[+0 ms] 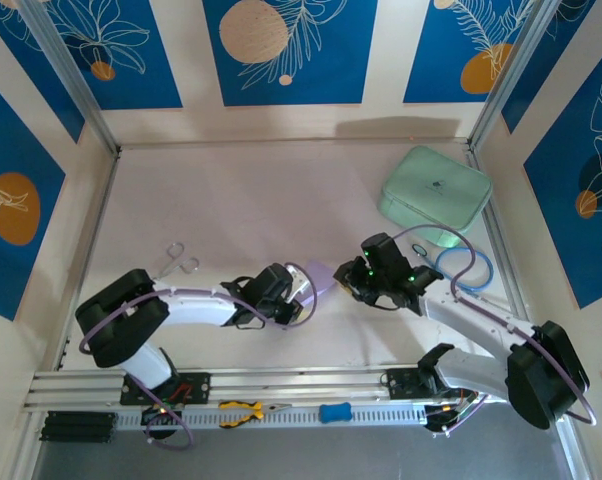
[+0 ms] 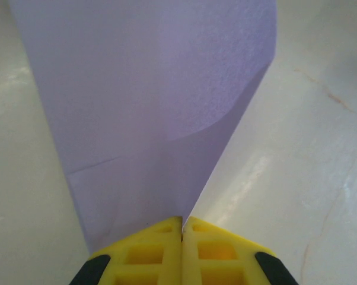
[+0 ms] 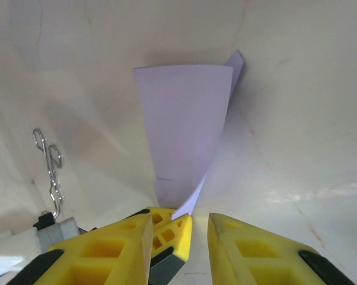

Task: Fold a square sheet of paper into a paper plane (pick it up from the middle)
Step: Fold the wing for the fifth time at the center of the table.

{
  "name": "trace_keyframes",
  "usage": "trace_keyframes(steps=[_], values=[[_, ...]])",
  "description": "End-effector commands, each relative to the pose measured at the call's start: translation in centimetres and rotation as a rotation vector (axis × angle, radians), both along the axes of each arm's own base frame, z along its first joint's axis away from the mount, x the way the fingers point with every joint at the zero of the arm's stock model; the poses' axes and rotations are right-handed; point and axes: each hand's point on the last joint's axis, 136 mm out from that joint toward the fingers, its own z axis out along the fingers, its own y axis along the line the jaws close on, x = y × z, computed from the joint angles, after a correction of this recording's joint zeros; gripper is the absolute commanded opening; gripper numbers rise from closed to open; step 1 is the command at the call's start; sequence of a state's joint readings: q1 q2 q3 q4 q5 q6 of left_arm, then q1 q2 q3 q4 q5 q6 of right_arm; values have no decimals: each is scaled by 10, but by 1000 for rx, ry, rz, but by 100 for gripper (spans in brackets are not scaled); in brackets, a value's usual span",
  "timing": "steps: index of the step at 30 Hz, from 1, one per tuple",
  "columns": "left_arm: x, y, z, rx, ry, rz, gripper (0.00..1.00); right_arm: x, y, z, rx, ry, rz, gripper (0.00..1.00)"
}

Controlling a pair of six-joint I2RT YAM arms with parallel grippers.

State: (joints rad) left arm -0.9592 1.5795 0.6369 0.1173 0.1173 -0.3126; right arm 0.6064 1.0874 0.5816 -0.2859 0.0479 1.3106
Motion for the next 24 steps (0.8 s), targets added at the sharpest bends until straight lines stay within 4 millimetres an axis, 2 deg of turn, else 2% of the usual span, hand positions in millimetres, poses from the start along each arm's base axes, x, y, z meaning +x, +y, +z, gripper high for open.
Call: trace_keyframes(steps=[1,5,11,18,24], values=[[-8,-15,6,-78,86,-30,0,-6,-14,-7,-34,11,-38,32],[-7,-18,9,-103,119,-30,0,-7,-14,-10,-21,14,-34,32],[-4,-21,16,-140,151,-18,0,-4,0,-12,13,7,35,34],[4,-12,21,-114,30,-24,0,-2,27,-16,25,89,103,49],[3,-9,23,-38,-79,-69,0,6,50,-19,35,104,141,52]])
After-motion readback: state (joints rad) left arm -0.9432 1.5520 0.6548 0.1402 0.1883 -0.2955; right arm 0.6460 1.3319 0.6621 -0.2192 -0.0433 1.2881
